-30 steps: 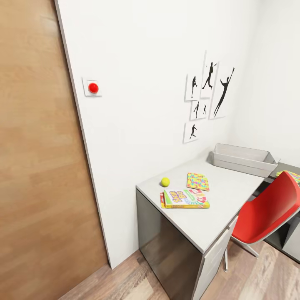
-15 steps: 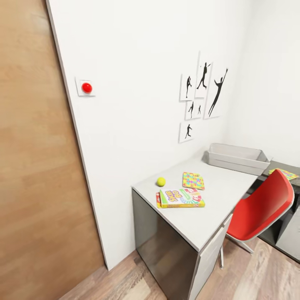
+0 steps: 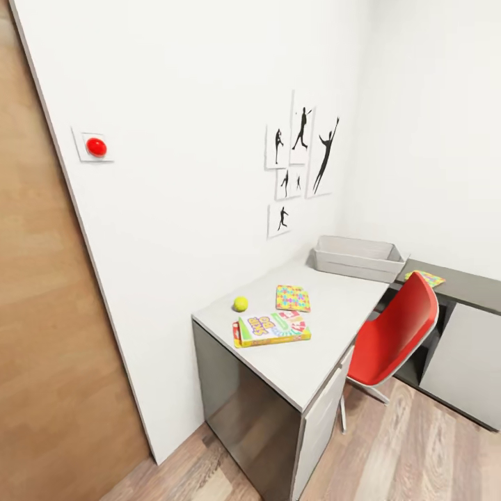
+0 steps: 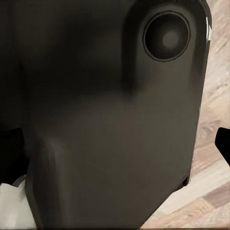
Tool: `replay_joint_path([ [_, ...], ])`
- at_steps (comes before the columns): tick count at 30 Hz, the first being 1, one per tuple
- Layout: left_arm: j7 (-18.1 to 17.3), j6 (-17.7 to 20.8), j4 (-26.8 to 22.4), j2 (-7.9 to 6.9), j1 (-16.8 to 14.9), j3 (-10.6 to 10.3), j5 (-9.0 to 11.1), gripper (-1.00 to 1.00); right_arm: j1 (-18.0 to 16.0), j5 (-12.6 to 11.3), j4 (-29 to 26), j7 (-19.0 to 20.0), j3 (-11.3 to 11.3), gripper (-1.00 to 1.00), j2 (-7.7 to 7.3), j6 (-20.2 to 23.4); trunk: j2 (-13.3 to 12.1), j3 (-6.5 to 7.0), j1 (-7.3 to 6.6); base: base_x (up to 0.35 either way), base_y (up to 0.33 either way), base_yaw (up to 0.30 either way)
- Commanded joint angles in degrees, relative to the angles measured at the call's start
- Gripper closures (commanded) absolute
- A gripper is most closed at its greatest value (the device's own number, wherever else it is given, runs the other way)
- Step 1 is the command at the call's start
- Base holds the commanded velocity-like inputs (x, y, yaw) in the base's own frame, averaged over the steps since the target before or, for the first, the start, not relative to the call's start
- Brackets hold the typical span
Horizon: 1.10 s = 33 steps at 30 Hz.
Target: Put all the toys in the child's room - the three board games (two on the bed and one on the table), the two jigsaw puzzles on the table, and the tennis ball on the table - inside the toy box on the table in the child's room.
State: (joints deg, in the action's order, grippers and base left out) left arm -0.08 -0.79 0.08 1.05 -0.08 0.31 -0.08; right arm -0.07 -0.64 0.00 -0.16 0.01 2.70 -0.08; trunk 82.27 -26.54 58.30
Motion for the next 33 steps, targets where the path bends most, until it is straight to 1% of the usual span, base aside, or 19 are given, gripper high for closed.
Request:
replay_joint_path([
  [1,-0.01,-0.41,0.01,0.03,-0.01,0.03,-0.01,-1.0,-0.01,-0.07,0.0,-0.02,0.03,-1.0,-0.05,-0.01,-0.39,0.15,-0.23,0.0,0.0,-0.28],
  [8,-0.01,-1.58,0.01,-0.03,-0.01,-0.11,-0.15,-1.0,-0.01,-0.07,0.0,-0.02,0.04,-1.0,-0.14,-0.01,-3.2,1.4,-1.76,0.0,0.0,-0.28],
  [14,-0.05,-1.64,-0.22,-0.49,-0.04,-0.44,-0.33,-1.0,-0.01,-0.07,0.03,-0.02,-0.01,-1.0,-0.24,-0.05,-5.61,2.48,-3.08,0.0,0.0,-0.28],
  [17,-0.17,-1.63,-1.15,-0.69,-0.06,-0.64,-0.41,-1.0,-0.01,-0.07,0.02,-0.02,-0.01,-1.0,-0.65,-0.08,-6.81,3.02,-3.74,0.0,0.0,-0.28],
  [19,-0.24,-1.57,-2.34,-1.04,-0.05,-1.2,-0.52,-1.0,-0.01,-0.11,0.02,-0.02,-0.01,-1.0,-1.11,-0.08,-7.61,3.38,-4.18,0.0,0.0,-0.28],
  [22,-0.31,-1.58,-3.36,-1.92,-0.08,-2.71,-1.02,-1.0,-0.01,-0.28,0.06,-0.02,-0.26,-1.0,-1.49,-0.09,-8.82,3.92,-4.84,0.0,0.0,-0.28],
  [24,-0.31,-1.66,-3.81,-2.51,-0.06,-4.39,-1.39,-1.0,-0.01,-0.52,0.06,-0.02,-0.53,-1.0,-1.69,-0.11,-9.62,4.28,-5.28,0.0,0.0,-0.28],
  [26,-0.23,-1.72,-3.99,-2.84,-0.08,-5.43,-1.56,-1.0,-0.01,-0.65,0.06,-0.03,-0.67,-1.0,-1.78,-0.14,-10.42,4.64,-5.72,0.0,0.0,-0.28],
  [33,-0.19,-1.98,-4.12,-3.14,-0.09,-6.1,-1.66,-1.0,-0.01,-0.75,0.05,-0.02,-0.79,-1.0,-1.89,-0.18,-13.23,5.89,-7.26,0.0,0.0,-0.28],
])
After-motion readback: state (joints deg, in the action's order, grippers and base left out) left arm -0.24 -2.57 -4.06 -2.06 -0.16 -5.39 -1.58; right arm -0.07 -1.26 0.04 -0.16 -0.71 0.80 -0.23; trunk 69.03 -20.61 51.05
